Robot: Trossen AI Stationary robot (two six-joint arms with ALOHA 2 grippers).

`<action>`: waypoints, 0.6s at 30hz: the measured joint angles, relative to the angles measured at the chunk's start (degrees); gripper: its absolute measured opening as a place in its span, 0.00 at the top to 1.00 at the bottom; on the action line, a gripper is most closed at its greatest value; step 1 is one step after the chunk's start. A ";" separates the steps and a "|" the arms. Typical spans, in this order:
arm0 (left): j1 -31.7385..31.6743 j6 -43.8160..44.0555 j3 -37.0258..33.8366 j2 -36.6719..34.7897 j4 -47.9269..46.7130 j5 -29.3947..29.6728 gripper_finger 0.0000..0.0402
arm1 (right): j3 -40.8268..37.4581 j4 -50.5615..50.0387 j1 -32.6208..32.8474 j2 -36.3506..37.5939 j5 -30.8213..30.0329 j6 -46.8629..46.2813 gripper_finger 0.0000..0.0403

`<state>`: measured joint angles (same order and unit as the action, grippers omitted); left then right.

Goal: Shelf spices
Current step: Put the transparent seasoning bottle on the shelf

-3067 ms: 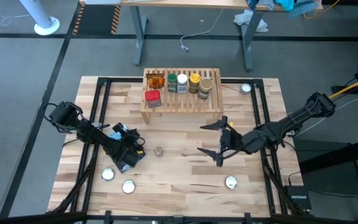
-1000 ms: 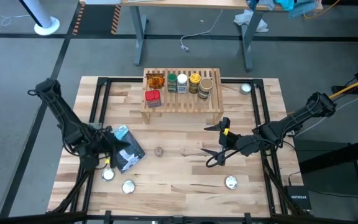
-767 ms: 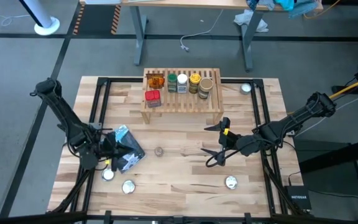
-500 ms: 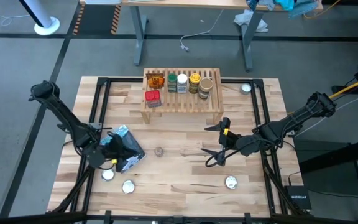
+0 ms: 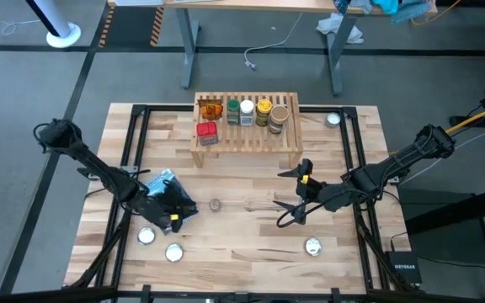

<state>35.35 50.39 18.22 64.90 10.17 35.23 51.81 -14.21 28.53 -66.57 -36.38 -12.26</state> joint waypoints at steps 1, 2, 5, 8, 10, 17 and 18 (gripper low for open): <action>-0.43 -0.09 0.00 0.91 0.00 -0.29 0.58 | 0.00 -0.51 0.00 0.00 -0.02 -0.52 0.01; -0.77 -0.32 0.00 1.82 0.06 -0.33 0.58 | 0.00 -1.12 0.00 0.00 -0.14 -1.02 0.01; -1.56 -2.28 0.00 4.38 1.52 -0.33 0.59 | -1.67 -0.59 0.00 0.15 -1.71 -1.67 0.01; -2.12 -4.30 0.00 6.78 3.77 -0.39 0.61 | -5.42 1.76 0.00 1.33 -2.03 -4.01 0.01; -2.49 -5.33 0.00 8.10 5.28 -0.42 0.63 | -8.18 5.26 0.00 2.06 -2.18 -4.39 0.01; -4.65 -6.31 0.04 12.55 10.22 -0.87 0.65 | -16.25 13.86 0.00 5.30 -1.56 -4.65 0.01; -4.99 -6.34 0.04 13.15 10.76 -1.17 0.65 | -17.29 14.92 0.02 5.71 -1.51 -5.04 0.01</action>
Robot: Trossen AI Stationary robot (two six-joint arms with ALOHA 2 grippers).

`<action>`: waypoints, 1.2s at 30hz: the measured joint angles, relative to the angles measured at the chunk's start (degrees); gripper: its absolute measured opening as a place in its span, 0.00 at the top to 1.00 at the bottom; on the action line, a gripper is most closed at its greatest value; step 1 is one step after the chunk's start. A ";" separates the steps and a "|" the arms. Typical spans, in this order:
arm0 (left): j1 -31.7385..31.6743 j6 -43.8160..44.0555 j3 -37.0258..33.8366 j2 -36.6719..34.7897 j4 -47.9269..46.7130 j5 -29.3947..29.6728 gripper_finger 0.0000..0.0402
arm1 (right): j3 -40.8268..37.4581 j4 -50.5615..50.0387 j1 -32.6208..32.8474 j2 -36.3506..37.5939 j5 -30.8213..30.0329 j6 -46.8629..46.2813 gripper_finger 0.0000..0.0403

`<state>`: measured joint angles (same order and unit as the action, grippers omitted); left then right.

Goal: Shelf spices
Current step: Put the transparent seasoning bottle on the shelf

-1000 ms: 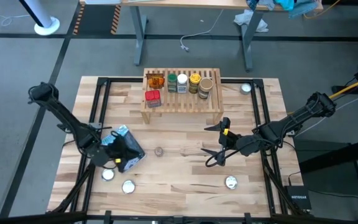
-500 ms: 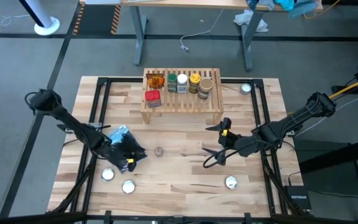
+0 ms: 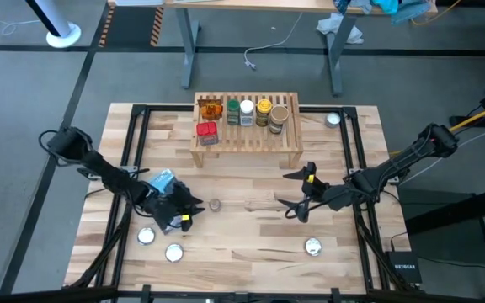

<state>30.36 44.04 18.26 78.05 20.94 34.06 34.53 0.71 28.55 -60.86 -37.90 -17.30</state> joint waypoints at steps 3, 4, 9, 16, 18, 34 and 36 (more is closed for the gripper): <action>-0.85 -1.44 0.00 1.85 2.05 -1.71 0.65 | -3.03 2.78 -0.02 1.41 0.86 -0.53 0.01; -1.06 -2.03 0.00 2.40 3.02 -2.16 0.65 | -4.08 3.82 -0.02 1.80 1.20 -0.79 0.01; -2.07 -3.82 0.00 4.20 6.16 -3.07 0.65 | -9.76 11.15 -0.02 2.93 2.46 -2.17 0.01; -3.77 -5.61 0.02 4.20 7.81 -4.43 0.65 | -14.41 18.06 -0.04 2.93 3.81 -4.03 0.01; -4.50 -6.49 0.00 4.20 8.82 -5.42 0.65 | -14.95 18.38 -0.04 2.93 3.96 -4.87 0.01; -6.02 -8.11 0.04 4.18 10.10 -9.54 0.65 | -15.48 18.77 -0.06 2.90 4.33 -5.48 0.01; -6.03 -7.99 0.04 4.09 10.42 -9.54 0.65 | -15.48 18.79 -0.08 2.90 5.79 -5.68 0.01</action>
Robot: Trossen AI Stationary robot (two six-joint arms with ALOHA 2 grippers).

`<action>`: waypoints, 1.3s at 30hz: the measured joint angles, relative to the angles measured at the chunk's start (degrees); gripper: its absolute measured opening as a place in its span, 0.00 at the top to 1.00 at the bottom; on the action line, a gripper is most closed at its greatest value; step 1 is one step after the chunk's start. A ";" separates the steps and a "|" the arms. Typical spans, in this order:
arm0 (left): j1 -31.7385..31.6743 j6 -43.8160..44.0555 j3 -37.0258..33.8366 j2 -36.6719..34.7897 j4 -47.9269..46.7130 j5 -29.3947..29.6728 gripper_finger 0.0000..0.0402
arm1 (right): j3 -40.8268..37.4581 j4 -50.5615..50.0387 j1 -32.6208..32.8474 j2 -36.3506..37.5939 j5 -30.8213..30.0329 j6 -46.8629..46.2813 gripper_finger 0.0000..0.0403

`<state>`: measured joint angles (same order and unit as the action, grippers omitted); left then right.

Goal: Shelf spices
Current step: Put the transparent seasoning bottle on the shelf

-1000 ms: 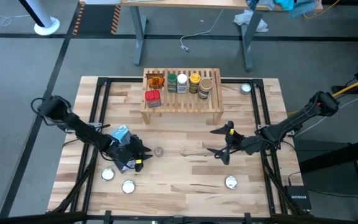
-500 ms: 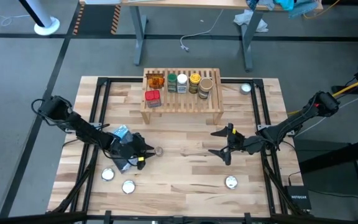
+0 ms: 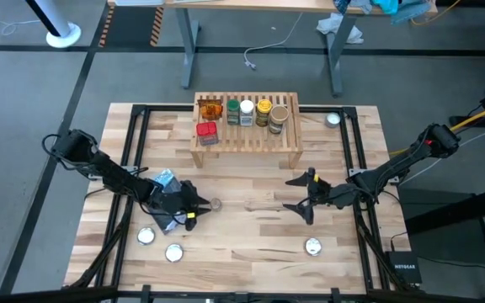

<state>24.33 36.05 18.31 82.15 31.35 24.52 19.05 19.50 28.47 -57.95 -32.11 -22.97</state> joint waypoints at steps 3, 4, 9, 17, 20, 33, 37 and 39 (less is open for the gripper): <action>-0.03 2.31 0.00 -0.02 0.90 0.03 0.65 | 0.00 -0.19 0.02 0.00 2.86 0.34 0.01; -0.03 2.90 0.00 -0.02 0.92 0.03 0.65 | 0.00 -0.29 0.02 -0.02 3.73 0.42 0.01; -0.03 2.61 0.00 -0.02 0.85 0.03 0.65 | 0.00 -0.35 0.02 -0.02 4.90 0.49 0.01; -1.07 4.03 0.00 -0.04 0.49 -0.41 0.65 | 0.00 -0.36 0.02 -0.02 4.93 0.52 0.01; -1.19 4.00 0.00 -0.04 0.50 -0.56 0.65 | 0.00 -0.36 0.02 -0.02 4.93 0.52 0.01; -1.19 -2.76 0.00 -0.04 0.55 -0.12 0.65 | 0.00 -0.36 0.02 -0.02 4.95 0.54 0.01; -1.19 -3.45 0.00 -0.04 0.57 0.21 0.65 | 0.00 -0.34 0.01 -0.02 4.95 0.55 0.01; -1.19 -3.28 0.00 -0.04 0.57 0.21 0.65 | 0.00 -0.34 0.02 -0.02 4.95 0.56 0.01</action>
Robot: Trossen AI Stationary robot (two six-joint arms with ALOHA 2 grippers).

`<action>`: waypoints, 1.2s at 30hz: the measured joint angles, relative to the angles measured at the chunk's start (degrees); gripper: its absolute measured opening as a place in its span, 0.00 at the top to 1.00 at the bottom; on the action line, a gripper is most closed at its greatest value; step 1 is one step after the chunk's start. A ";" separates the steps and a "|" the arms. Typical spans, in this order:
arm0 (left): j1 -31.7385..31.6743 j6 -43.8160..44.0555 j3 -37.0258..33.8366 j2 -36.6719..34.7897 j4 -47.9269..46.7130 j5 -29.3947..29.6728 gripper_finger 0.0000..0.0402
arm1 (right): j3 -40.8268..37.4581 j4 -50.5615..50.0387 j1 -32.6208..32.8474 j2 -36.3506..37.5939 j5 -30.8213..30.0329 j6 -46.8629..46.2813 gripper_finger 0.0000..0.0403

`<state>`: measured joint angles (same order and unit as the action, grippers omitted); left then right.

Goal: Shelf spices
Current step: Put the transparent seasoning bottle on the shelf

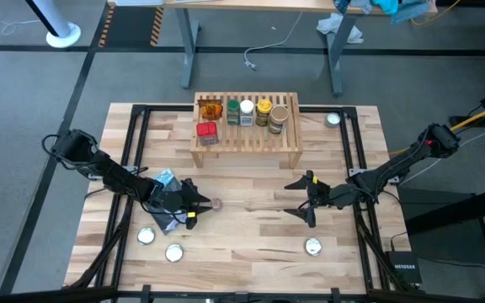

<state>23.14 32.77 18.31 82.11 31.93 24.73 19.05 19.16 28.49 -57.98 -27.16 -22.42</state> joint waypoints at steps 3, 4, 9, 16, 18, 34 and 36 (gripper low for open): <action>0.00 -0.23 0.00 0.00 0.02 0.00 0.65 | 0.00 -0.02 0.00 0.00 0.00 -0.01 0.01; 0.06 -0.23 0.00 0.00 0.10 0.00 0.65 | 0.02 0.00 -0.01 0.00 0.00 0.00 0.01; 0.22 2.89 0.00 0.00 -0.08 -0.02 0.65 | 0.02 -0.02 0.00 0.00 0.00 0.00 0.01; 0.02 4.32 0.00 0.00 -0.13 -0.43 0.65 | 0.02 0.00 0.00 0.00 0.00 0.00 0.01; -0.42 4.66 0.00 0.00 -0.91 0.06 0.65 | 0.02 0.00 0.00 0.00 0.00 -0.01 0.01; -1.68 1.90 -0.07 0.20 -1.73 -0.69 0.65 | 0.02 -0.02 -0.01 -0.01 0.01 0.00 0.01; -0.99 0.62 -0.03 0.20 -0.66 -1.05 0.65 | 0.02 0.00 -0.02 0.00 0.00 0.00 0.01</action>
<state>22.14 33.39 18.28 82.30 31.27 23.68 19.07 19.16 28.47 -57.98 -27.15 -22.41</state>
